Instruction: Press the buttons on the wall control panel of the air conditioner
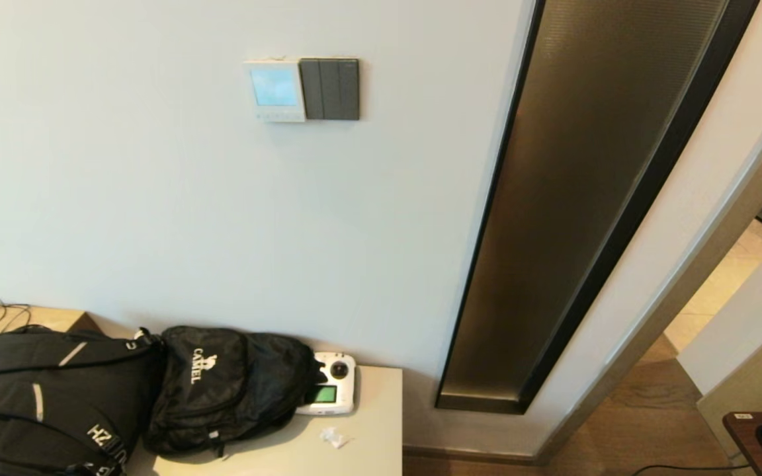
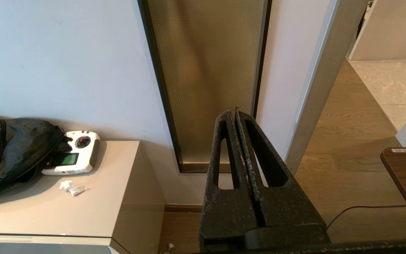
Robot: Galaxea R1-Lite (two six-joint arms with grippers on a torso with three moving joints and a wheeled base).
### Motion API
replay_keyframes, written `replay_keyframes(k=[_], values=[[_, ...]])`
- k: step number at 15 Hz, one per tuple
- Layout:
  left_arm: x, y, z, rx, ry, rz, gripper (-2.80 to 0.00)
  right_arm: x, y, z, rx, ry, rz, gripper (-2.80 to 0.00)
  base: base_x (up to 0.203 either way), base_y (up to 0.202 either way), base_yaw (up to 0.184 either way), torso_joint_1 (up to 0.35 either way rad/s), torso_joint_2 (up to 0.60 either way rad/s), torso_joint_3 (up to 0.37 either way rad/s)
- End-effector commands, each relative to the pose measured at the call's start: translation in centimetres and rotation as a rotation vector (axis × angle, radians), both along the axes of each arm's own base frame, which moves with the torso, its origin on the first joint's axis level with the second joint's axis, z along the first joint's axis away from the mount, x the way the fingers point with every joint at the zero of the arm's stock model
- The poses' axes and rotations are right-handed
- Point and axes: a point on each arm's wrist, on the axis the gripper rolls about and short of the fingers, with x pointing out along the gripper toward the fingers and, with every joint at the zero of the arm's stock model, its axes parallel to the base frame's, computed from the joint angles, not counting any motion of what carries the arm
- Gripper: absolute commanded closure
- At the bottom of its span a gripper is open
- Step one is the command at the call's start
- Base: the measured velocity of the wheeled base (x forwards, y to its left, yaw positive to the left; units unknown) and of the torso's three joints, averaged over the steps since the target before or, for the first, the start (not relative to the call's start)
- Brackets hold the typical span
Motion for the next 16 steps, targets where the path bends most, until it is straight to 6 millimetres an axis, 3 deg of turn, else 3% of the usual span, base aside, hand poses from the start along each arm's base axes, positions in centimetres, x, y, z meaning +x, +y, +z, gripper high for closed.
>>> replay_keyframes(k=[1, 16], values=[[0.01, 0.0, 0.0, -0.001, 0.002, 0.0, 0.0, 0.01, 0.0, 0.01, -0.001, 0.001, 0.0, 0.0, 0.0, 0.0, 0.0, 0.0, 0.0, 0.0], [0.01, 0.0, 0.0, -0.001, 0.002, 0.0, 0.0, 0.01, 0.0, 0.02, 0.007, 0.0, 0.0, 0.0, 0.0, 0.0, 0.0, 0.0, 0.0, 0.0]])
